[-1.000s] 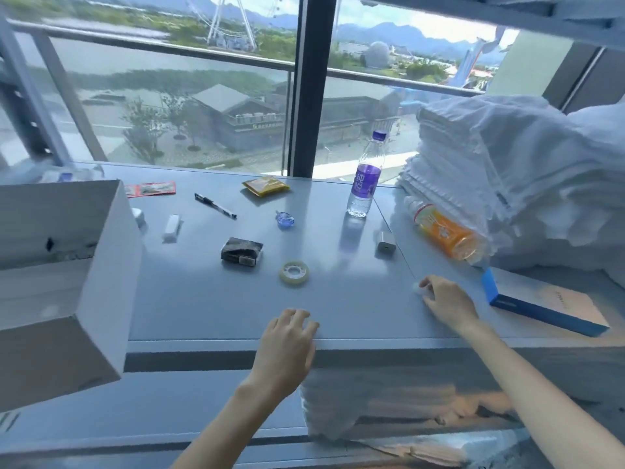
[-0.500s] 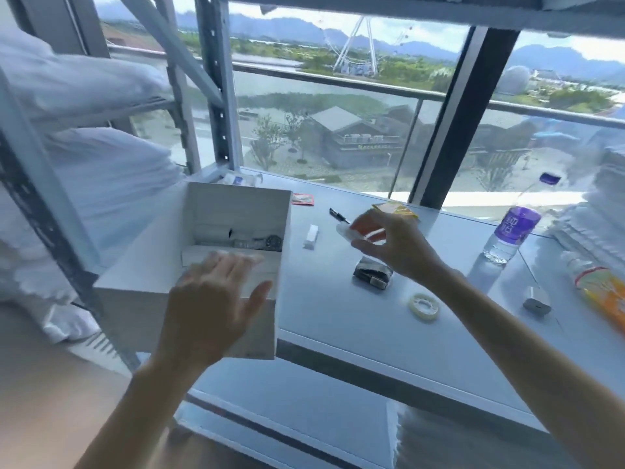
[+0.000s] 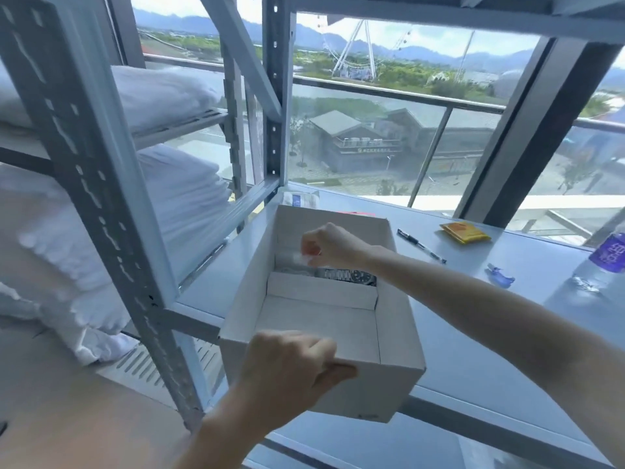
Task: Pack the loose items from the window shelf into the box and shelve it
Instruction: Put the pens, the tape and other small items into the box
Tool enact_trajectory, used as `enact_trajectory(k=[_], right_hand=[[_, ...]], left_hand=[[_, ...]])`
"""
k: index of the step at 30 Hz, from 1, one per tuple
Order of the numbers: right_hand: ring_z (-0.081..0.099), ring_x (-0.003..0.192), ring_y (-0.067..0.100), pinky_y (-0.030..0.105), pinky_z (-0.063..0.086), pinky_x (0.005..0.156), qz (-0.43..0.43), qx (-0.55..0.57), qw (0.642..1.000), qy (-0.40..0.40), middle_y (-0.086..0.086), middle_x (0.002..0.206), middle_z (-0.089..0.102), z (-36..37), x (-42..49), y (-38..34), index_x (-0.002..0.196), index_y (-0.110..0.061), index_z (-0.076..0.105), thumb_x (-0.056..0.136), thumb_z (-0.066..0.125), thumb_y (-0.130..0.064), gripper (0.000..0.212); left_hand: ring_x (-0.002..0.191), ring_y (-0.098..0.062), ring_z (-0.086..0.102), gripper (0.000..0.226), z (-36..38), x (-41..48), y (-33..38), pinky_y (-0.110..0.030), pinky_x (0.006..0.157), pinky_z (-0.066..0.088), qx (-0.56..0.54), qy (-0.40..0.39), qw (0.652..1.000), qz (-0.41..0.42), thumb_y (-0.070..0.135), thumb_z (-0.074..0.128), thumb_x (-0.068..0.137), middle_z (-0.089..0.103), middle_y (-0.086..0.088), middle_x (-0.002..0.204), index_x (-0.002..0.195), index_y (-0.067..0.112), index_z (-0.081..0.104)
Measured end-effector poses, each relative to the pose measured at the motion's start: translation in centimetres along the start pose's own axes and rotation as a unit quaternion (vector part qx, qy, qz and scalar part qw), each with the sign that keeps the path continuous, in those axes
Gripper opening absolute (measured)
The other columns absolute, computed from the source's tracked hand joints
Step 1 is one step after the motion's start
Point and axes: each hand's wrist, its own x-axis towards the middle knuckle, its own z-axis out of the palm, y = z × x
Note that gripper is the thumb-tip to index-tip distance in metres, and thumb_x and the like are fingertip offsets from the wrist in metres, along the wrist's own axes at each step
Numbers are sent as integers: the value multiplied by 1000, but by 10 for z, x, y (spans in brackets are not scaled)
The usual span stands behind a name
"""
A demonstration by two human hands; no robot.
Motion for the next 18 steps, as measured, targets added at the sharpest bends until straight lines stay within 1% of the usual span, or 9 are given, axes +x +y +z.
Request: enact_trajectory(k=[2, 4, 8, 11, 13, 15, 18], right_hand=[[63, 77, 25, 37, 54, 72, 21, -31, 999, -26, 2, 84, 66, 11, 17, -1, 83, -12, 64, 75, 63, -10, 8], [59, 75, 26, 34, 49, 68, 34, -45, 997, -46, 2, 83, 62, 21, 29, -5, 85, -12, 63, 76, 62, -9, 9], [58, 74, 29, 31, 44, 63, 40, -78, 995, -51, 11, 89, 65, 39, 46, -8, 87, -8, 62, 80, 58, -10, 9], [60, 79, 33, 33, 46, 66, 44, -88, 994, -40, 15, 94, 64, 49, 52, -10, 87, -7, 62, 83, 56, -13, 9], [60, 85, 33, 32, 43, 67, 51, -104, 993, -31, 13, 101, 61, 53, 53, -9, 89, -7, 65, 84, 58, -14, 11], [59, 89, 33, 31, 42, 68, 70, -104, 992, -30, 11, 103, 60, 53, 53, -6, 91, -10, 68, 83, 61, -15, 12], [63, 90, 30, 32, 50, 72, 115, -74, 990, -40, 5, 102, 66, 41, 48, 3, 92, -18, 73, 79, 63, -13, 17]], left_hand=[[37, -10, 46, 55, -1, -3, -10, -16, 37, 22, -14, 4, 1000, 11, 62, 39, 86, 45, 6, 43, 52, 19, 42], [38, -10, 47, 53, -3, -6, -18, -17, 38, 21, -19, 3, 1000, 24, 62, 41, 84, 46, 6, 44, 52, 19, 42], [39, -11, 48, 50, -6, -11, -31, -16, 36, 25, -41, 9, 998, 49, 60, 49, 81, 46, 5, 45, 53, 19, 43], [39, -12, 44, 49, -8, -12, -39, -16, 38, 21, -43, 7, 997, 65, 59, 51, 80, 44, 4, 45, 54, 20, 41], [39, -12, 44, 48, -9, -12, -42, -17, 40, 18, -43, 3, 997, 69, 58, 52, 81, 43, 4, 45, 54, 20, 41], [39, -13, 44, 47, -9, -12, -43, -17, 40, 18, -47, 1, 996, 73, 58, 53, 81, 44, 4, 45, 54, 20, 42], [39, -13, 44, 47, -9, -12, -44, -17, 39, 19, -53, -1, 996, 77, 57, 52, 81, 44, 4, 45, 54, 20, 42]])
